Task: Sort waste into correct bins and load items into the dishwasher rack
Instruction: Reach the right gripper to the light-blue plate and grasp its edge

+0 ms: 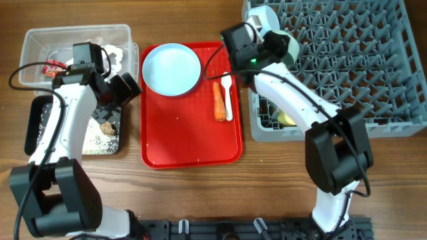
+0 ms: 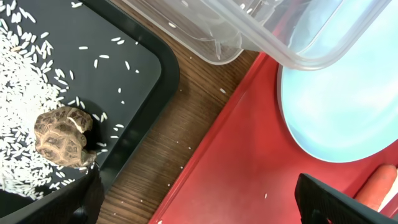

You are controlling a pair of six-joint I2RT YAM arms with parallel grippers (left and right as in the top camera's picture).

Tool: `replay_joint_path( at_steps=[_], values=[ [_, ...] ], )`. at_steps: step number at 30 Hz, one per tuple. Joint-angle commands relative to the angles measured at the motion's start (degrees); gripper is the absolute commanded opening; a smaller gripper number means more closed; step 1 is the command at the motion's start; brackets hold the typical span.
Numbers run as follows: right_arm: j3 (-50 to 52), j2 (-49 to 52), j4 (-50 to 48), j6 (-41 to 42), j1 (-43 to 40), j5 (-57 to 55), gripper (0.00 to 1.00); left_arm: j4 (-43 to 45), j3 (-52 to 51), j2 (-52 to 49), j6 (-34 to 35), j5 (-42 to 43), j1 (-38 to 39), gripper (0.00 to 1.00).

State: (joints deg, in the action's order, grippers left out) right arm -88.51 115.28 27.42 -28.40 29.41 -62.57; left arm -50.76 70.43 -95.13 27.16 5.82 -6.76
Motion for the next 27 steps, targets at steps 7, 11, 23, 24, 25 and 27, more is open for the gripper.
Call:
replay_joint_path(
  at_steps=[7, 11, 23, 24, 25, 27],
  values=[
    [0.0, 1.1, -1.5, 1.0, 7.6, 7.6, 1.00, 0.0, 0.4, 0.3, 0.3, -0.5, -0.3, 1.00],
    [0.0, 0.4, -3.5, 9.6, 7.6, 7.6, 1.00, 0.0, 0.4, 0.3, 0.3, -0.5, -0.3, 1.00],
    [0.0, -9.1, -0.9, 27.3, 7.4, 74.7, 1.00, 0.0, 0.4, 0.3, 0.3, -0.5, -0.3, 1.00],
    [0.0, -9.1, -1.1, 27.4, 7.4, 78.2, 0.99, 0.0, 0.4, 0.3, 0.3, -0.5, -0.3, 1.00],
    [0.0, -9.1, -1.1, 27.3, 7.4, 80.8, 0.94, 0.0, 0.4, 0.3, 0.3, -0.5, -0.3, 1.00],
    [0.0, -9.1, -0.2, 28.8, 7.4, 84.0, 0.76, 0.0, 0.4, 0.3, 0.3, -0.6, -0.3, 1.00]
  ],
)
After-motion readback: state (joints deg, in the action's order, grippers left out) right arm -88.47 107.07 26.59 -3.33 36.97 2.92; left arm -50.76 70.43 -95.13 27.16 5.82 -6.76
